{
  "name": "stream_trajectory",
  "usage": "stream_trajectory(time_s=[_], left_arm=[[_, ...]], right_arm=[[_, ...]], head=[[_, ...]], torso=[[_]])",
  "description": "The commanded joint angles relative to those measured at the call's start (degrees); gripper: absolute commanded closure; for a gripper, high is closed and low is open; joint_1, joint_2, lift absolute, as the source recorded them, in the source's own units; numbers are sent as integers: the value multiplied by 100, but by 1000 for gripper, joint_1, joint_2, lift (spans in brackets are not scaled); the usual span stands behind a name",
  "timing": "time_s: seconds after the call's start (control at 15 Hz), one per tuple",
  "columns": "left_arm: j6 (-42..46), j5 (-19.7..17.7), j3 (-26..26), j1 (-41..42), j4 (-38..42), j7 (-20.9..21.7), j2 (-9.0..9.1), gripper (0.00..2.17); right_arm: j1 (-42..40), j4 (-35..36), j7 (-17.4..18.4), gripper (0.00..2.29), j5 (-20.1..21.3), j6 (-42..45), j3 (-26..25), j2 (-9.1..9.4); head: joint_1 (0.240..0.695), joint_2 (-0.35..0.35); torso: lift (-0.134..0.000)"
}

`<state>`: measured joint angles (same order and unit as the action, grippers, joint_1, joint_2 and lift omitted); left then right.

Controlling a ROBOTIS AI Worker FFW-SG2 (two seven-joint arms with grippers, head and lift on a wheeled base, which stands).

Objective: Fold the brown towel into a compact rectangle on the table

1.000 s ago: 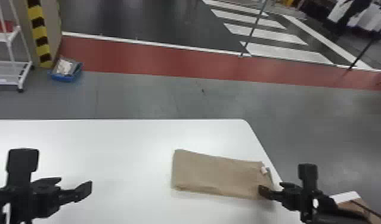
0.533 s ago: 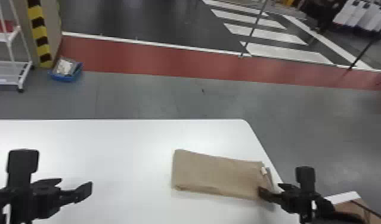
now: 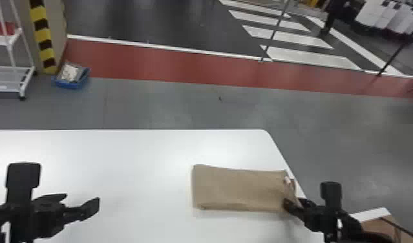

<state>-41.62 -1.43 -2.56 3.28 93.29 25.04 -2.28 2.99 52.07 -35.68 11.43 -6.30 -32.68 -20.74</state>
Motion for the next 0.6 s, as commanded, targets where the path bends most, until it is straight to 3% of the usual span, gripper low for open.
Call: stream_trajectory(time_s=[0.0,0.13,0.27,0.4,0.53], left_arm=[[-17,2,-8,6,14,1,0,90],[-17,2,1,6,14,1,0,97],[-17,2,-8,6,23,1,0,97],[-17,2,-8,6,23,1,0,97],[-35,2,-17,-3,23,1,0,97]], right_arm=[[-9,13,-9,768,-71,1,-28,0],[-9,13,0,1278,-71,1,-10,0],[-9,110,-44,1305,-176,-34,-89,8],[-176,646,-299,1308,-607,-509,-291,35],[-246,1481,-791,1305,-747,-1370,-819,219]], head=[[695,-350],[695,-350],[695,-350],[695,-350],[695,-350]], torso=[[0],[0],[0],[0],[0]])
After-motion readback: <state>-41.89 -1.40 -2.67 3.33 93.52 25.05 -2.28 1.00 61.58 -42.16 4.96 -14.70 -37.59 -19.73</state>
